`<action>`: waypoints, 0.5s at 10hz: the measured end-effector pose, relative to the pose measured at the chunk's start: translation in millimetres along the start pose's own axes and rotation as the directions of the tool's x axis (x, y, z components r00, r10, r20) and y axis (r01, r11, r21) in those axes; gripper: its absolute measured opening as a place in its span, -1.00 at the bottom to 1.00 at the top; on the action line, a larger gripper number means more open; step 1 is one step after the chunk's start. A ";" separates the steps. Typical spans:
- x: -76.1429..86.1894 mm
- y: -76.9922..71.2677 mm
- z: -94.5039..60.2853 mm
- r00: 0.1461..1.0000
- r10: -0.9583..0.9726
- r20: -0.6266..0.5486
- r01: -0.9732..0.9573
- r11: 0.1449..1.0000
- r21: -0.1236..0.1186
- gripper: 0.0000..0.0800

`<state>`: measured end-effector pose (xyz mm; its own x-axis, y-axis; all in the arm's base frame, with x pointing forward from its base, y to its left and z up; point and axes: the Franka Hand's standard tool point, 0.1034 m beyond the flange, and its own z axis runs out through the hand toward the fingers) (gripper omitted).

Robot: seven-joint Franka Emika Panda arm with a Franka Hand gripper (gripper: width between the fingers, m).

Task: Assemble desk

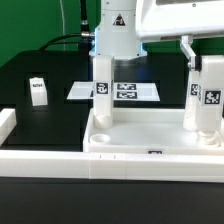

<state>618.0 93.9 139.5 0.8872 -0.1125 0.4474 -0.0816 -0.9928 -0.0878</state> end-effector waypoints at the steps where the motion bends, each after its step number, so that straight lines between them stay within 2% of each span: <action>1: 0.1 -0.1 -0.2 1.000 0.000 0.000 0.000 1.000 0.000 -0.27; 5: -1.8 -1.3 -2.6 1.000 -0.004 0.001 0.004 1.000 0.002 -0.27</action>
Offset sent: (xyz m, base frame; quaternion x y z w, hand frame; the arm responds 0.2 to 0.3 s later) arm -0.0134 -0.0007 0.0062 0.0140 0.0043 0.0011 0.9999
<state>615.3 95.3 141.1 0.8882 -0.1082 0.4465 -0.0767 -0.9932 -0.0881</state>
